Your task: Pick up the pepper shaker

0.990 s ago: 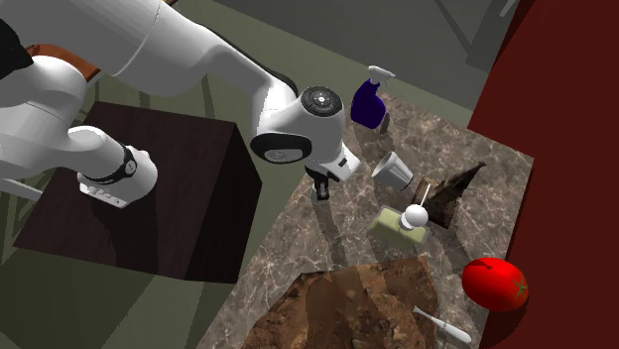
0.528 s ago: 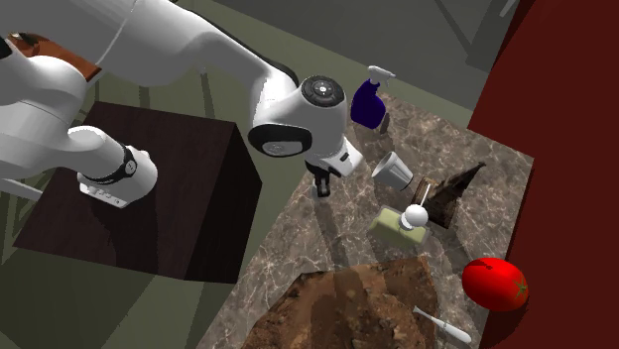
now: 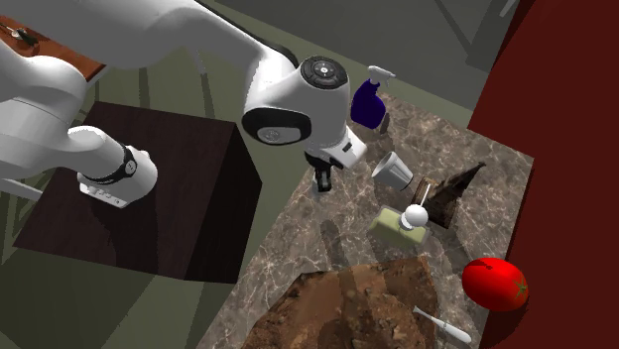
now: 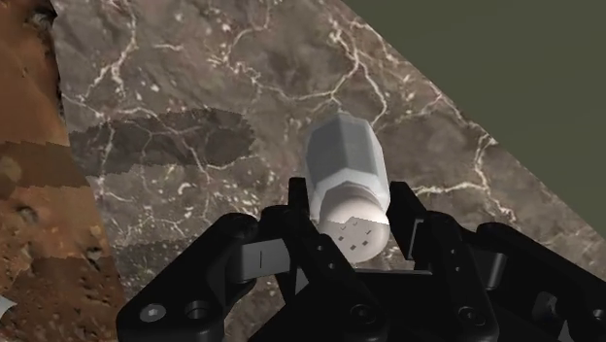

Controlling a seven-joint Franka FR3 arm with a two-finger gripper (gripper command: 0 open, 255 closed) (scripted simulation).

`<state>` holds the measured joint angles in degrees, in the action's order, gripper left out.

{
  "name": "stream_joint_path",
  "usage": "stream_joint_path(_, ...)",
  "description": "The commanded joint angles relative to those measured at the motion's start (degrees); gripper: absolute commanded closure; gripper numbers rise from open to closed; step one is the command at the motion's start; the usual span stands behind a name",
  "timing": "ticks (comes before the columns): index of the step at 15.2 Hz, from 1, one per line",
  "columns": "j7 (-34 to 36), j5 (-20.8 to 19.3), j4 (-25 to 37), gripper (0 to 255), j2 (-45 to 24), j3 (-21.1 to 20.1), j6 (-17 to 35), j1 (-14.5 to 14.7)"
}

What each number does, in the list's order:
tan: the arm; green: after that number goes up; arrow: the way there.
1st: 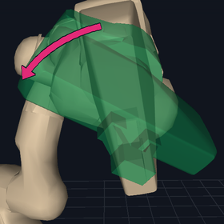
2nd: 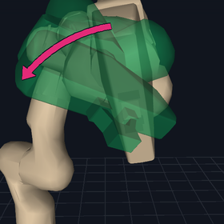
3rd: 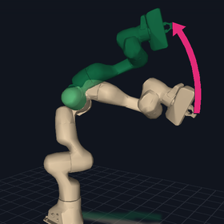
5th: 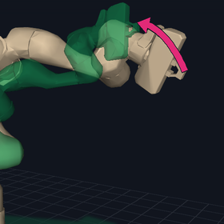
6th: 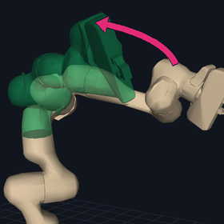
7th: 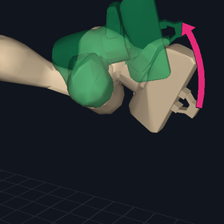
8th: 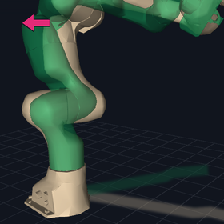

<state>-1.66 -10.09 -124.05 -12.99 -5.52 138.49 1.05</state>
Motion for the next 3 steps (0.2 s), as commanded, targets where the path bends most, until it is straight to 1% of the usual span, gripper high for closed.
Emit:
stream_joint_path(1, -0.4, 0.4, 0.2, 255, 1.2, -0.1, -1.4, -0.1)
stream_joint_path(3, -0.4, 0.4, 0.2, 255, 1.3, -0.1, -1.5, -0.1)
